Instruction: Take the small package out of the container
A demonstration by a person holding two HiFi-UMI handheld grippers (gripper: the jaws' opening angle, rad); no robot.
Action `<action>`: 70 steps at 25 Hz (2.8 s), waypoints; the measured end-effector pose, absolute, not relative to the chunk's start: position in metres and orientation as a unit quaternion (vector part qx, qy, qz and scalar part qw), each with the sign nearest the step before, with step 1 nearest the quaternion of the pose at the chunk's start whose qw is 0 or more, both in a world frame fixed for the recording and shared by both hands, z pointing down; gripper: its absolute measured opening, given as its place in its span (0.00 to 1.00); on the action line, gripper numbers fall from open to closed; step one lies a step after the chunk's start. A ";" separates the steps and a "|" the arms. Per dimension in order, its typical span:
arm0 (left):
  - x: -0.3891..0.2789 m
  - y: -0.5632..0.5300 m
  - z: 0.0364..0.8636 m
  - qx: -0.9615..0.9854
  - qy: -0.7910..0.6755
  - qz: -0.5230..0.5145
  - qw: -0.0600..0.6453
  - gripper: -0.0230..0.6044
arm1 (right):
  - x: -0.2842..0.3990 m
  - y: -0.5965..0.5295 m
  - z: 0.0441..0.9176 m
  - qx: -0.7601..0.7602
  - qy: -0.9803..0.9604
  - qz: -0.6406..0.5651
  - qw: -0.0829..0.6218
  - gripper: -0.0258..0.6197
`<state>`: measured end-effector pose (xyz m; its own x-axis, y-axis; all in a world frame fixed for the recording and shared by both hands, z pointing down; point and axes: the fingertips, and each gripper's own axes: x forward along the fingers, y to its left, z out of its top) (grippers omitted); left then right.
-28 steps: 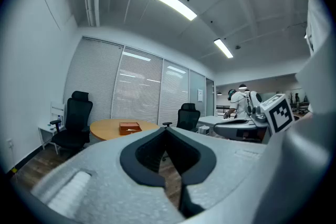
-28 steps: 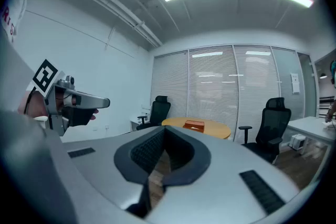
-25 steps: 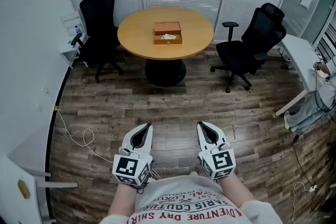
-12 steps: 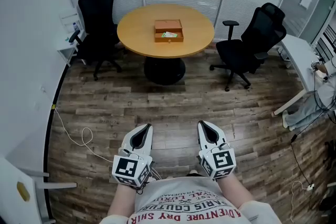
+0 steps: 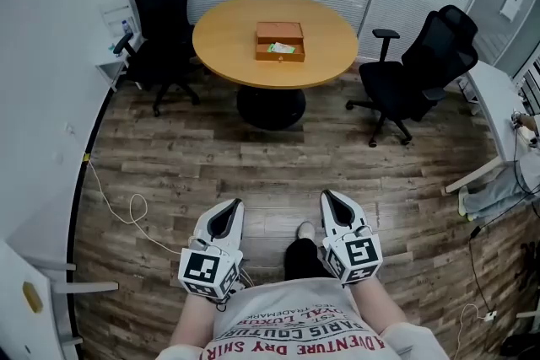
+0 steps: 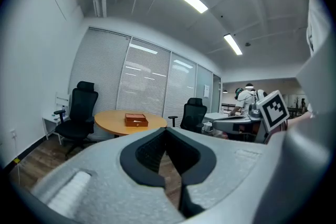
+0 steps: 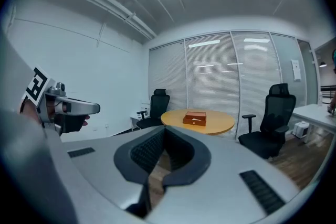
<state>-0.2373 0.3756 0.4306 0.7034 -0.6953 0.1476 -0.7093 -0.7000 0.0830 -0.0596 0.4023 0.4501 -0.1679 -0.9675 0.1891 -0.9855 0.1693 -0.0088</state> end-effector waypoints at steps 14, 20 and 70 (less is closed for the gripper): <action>-0.093 0.211 0.406 0.891 -0.449 0.034 0.056 0.05 | 0.092 0.225 0.446 0.594 -0.797 0.069 0.087 0.05; -0.015 0.165 0.410 0.902 -0.426 0.050 0.054 0.05 | 0.160 0.175 0.450 0.601 -0.789 0.077 0.102 0.05; -0.017 -0.374 0.492 0.868 -0.461 0.102 0.154 0.05 | 0.123 -0.376 0.630 0.396 -0.824 0.189 0.359 0.43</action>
